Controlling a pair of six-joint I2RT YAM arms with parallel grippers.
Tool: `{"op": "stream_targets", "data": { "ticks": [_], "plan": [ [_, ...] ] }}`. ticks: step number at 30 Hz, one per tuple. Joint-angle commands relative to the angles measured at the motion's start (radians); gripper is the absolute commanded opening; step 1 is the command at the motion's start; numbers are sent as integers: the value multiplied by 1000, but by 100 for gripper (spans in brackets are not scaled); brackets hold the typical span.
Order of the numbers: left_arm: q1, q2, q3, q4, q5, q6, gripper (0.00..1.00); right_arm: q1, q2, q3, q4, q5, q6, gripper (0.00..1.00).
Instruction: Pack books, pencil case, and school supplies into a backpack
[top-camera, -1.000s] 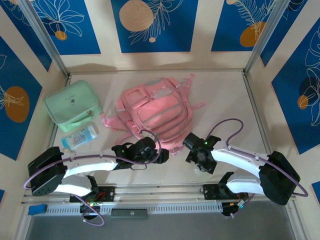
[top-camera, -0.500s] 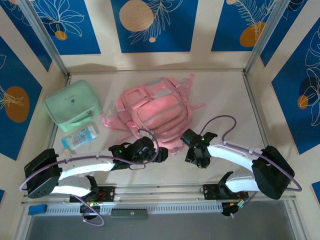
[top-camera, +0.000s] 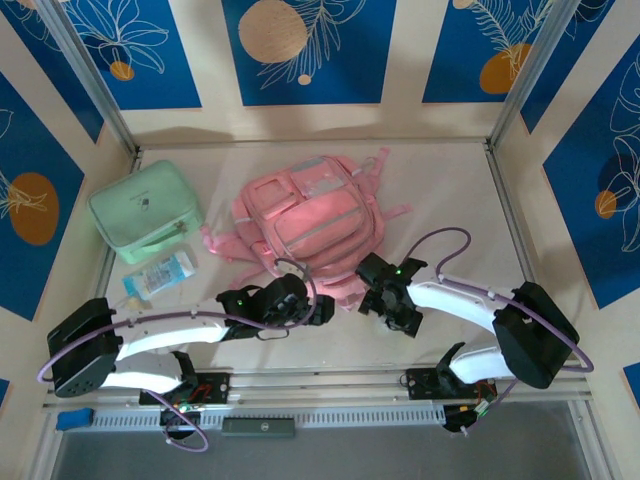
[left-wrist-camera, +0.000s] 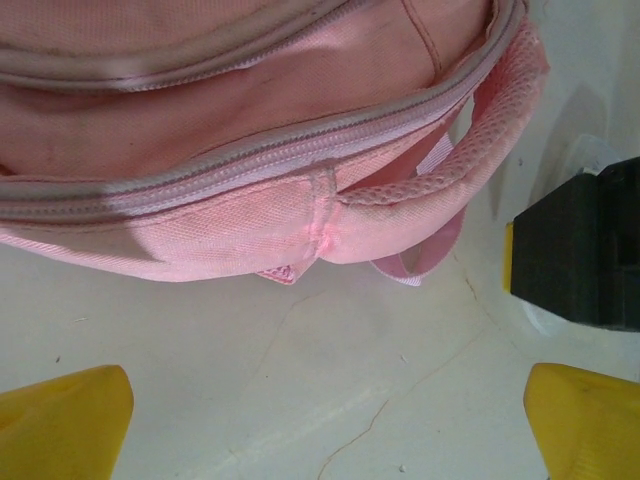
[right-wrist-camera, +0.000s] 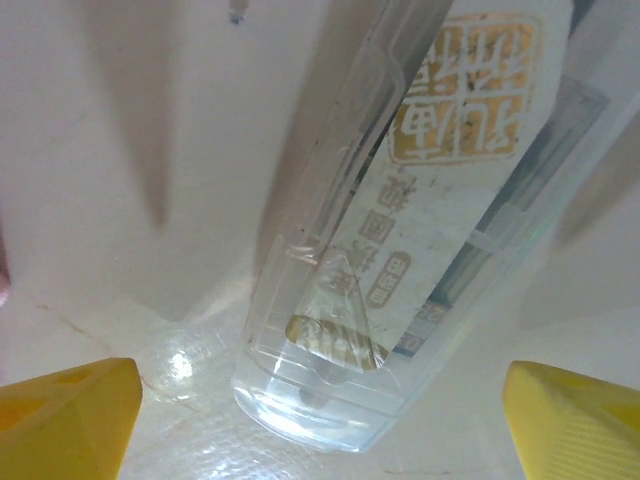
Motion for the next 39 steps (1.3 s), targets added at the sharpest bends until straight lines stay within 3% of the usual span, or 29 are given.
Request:
{"op": "stream_targets", "data": {
  "ticks": [1,6,10,16,28,39],
  "plan": [
    [14,-36,36,-77,-28,50,99,6,13,18,-13,58,117,92],
    [24,-53,56,-111,-32,91,99,3,49,15,-40,102,177,87],
    [31,-51,59,-114,-22,99,99,3,60,-17,46,69,164,82],
    [35,-42,59,-113,-13,93,99,-4,72,-34,38,69,151,72],
    [37,-43,58,-117,-13,88,100,-68,-23,-97,78,7,51,51],
    [51,-54,74,-134,-25,108,99,-101,-116,-101,47,-19,-65,45]
  ]
}}
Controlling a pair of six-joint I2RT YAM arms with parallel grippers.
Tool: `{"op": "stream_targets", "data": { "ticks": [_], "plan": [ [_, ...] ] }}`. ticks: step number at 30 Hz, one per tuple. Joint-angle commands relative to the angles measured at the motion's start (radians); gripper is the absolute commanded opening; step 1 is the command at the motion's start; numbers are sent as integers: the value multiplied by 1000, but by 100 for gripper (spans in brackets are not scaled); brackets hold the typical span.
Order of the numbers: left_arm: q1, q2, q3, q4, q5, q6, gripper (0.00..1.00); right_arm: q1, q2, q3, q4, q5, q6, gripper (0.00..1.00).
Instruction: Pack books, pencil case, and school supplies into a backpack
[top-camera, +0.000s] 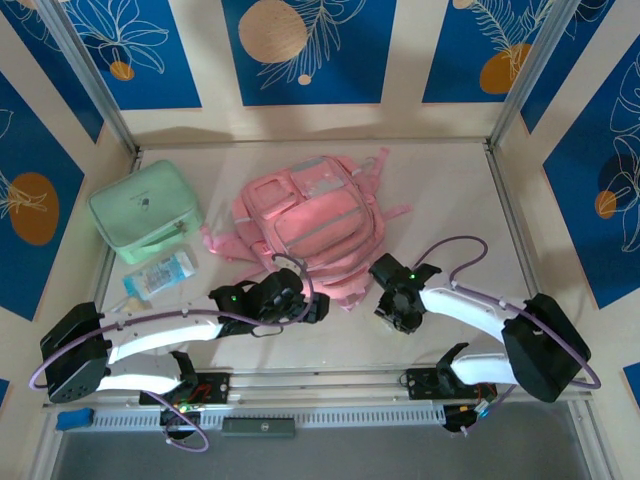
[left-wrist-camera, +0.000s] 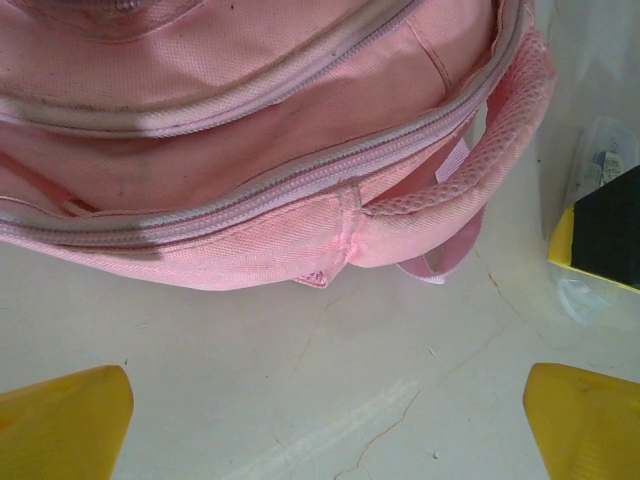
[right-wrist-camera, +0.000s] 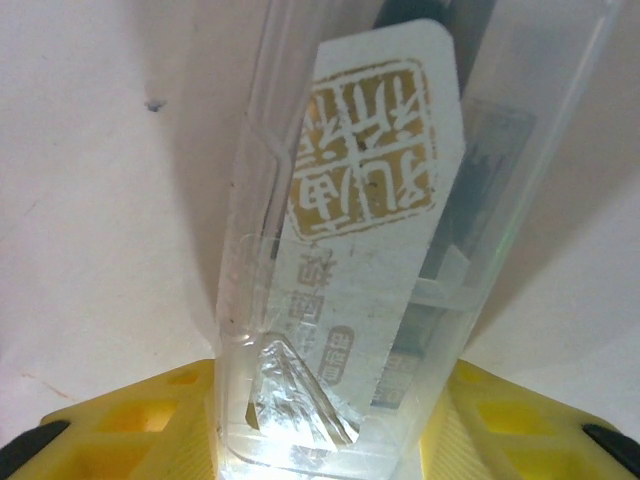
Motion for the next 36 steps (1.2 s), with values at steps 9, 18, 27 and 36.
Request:
{"op": "stream_targets", "data": {
  "ticks": [9,18,27,36],
  "plan": [
    [137,-25,160,-165,-46,229,99,-50,-160,51,-119,-18,-175,44],
    [223,256,454,-272,-67,641,100,-128,-204,108,-159,-99,-308,43],
    [222,453,564,-168,-105,911,99,-182,-212,124,-136,-160,-372,43],
    [265,506,631,-163,-184,908,97,-192,-198,136,-128,-162,-426,41]
  ]
}}
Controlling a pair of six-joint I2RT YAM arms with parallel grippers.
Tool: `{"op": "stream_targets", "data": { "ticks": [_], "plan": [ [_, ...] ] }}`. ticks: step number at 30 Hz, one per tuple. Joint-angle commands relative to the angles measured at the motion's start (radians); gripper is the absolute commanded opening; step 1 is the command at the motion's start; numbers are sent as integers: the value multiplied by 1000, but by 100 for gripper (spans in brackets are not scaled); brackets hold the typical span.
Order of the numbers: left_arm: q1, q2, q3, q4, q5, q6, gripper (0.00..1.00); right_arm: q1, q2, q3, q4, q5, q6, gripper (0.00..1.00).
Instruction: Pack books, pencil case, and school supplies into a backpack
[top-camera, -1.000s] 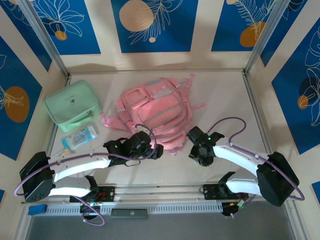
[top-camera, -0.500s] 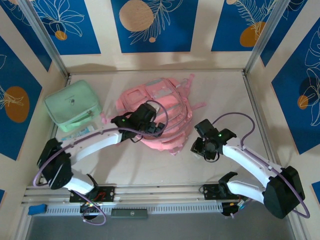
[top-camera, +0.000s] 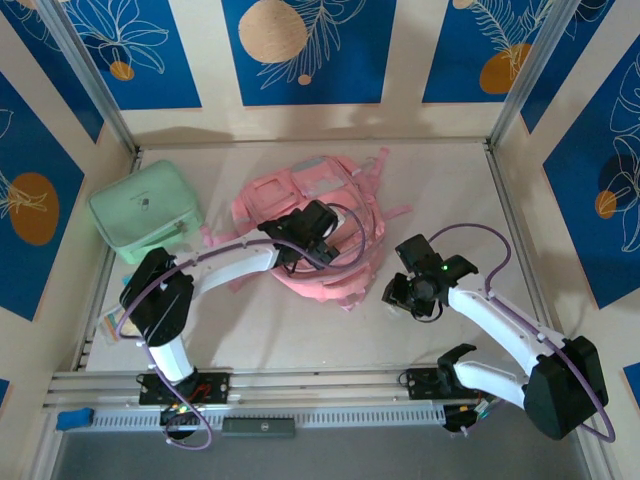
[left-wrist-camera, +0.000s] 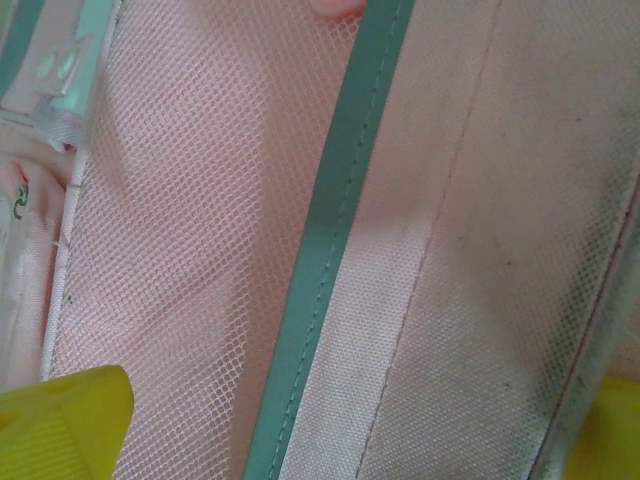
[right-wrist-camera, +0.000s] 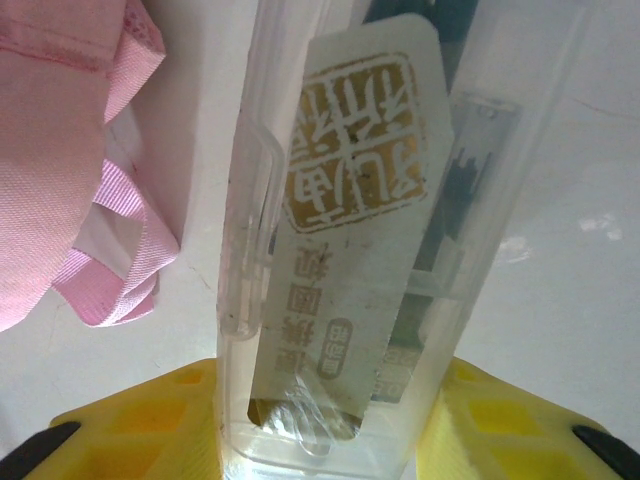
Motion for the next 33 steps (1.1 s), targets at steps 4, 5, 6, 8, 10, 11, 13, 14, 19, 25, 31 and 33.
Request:
{"op": "stream_targets", "data": {
  "ticks": [4,5,6,8,10,11,13,14,19,25,31,33],
  "plan": [
    [72,-40,42,4,29,6,81,-4,-1,51,-8,-31,-56,41],
    [80,-49,44,-1,38,3,76,-4,2,54,-10,-34,-60,40],
    [90,-59,40,0,53,2,72,-2,1,56,-9,-37,-64,40],
    [102,-77,31,6,86,4,65,-2,0,58,-6,-41,-68,40],
    [110,-88,29,5,111,7,60,-1,0,62,-7,-45,-72,40],
    [115,-94,29,0,121,9,57,2,0,65,-7,-45,-75,40],
    [124,-103,30,-7,140,6,56,10,1,73,-13,-37,-81,40],
    [132,-108,32,-11,166,4,56,13,1,79,-17,-32,-85,40],
    [153,-108,28,2,171,2,47,18,11,96,-26,-29,-93,40],
    [159,-92,59,-7,216,-36,6,24,31,133,-29,-46,-118,39],
    [148,-131,72,3,357,-178,0,30,83,224,-35,-89,-157,39],
    [124,-147,72,23,375,-254,0,31,113,276,-32,-114,-171,39]
  ]
}}
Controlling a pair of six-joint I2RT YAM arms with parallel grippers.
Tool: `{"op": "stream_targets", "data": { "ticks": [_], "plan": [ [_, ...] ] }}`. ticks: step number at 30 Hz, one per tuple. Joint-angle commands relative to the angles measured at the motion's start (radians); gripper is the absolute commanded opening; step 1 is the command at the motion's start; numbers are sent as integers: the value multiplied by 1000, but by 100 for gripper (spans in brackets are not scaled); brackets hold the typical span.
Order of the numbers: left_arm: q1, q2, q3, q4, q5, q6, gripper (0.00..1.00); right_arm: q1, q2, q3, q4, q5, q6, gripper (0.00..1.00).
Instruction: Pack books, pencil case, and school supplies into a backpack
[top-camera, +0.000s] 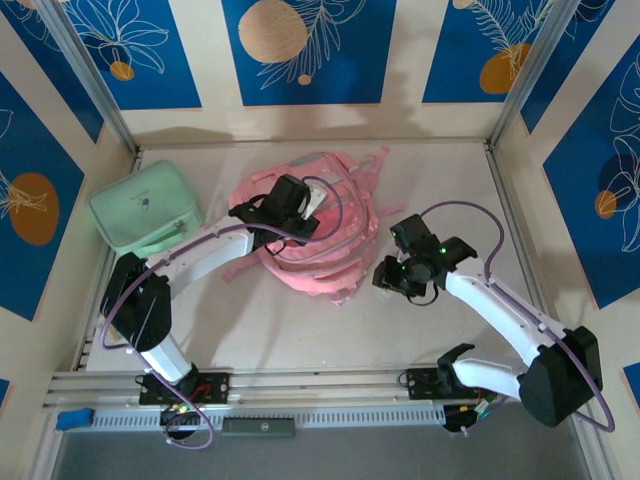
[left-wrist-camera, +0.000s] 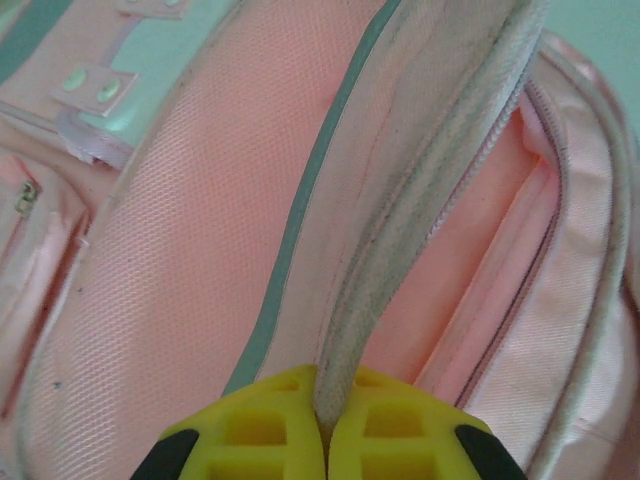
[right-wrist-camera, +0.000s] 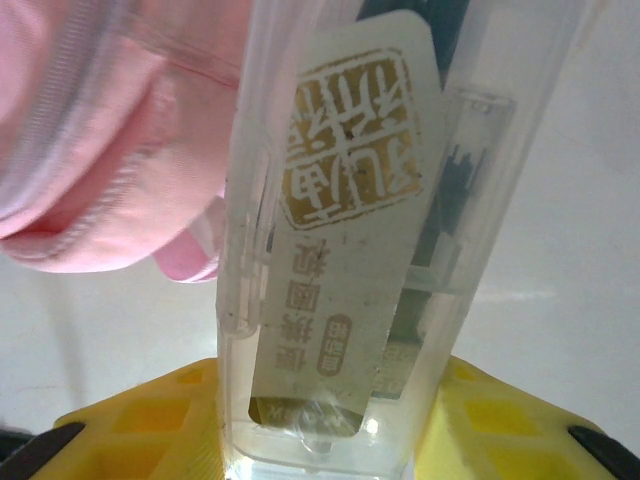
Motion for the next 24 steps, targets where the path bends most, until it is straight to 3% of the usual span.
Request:
{"op": "stream_targets", "data": {
  "ticks": [1,6,12,20,24],
  "plan": [
    [-32,-61,48,32,70,-167,0,5,41,97,-11,-65,-47,39],
    [-79,-81,33,92,55,-438,0,-12,138,228,13,-142,-84,39],
    [-122,-105,-29,232,41,-618,0,-36,264,358,37,-152,-110,39],
    [-120,-107,-43,261,31,-646,0,-39,436,442,132,-189,-140,40],
    [-115,-119,-67,278,19,-659,0,-36,498,458,164,-231,-151,47]
  ]
}}
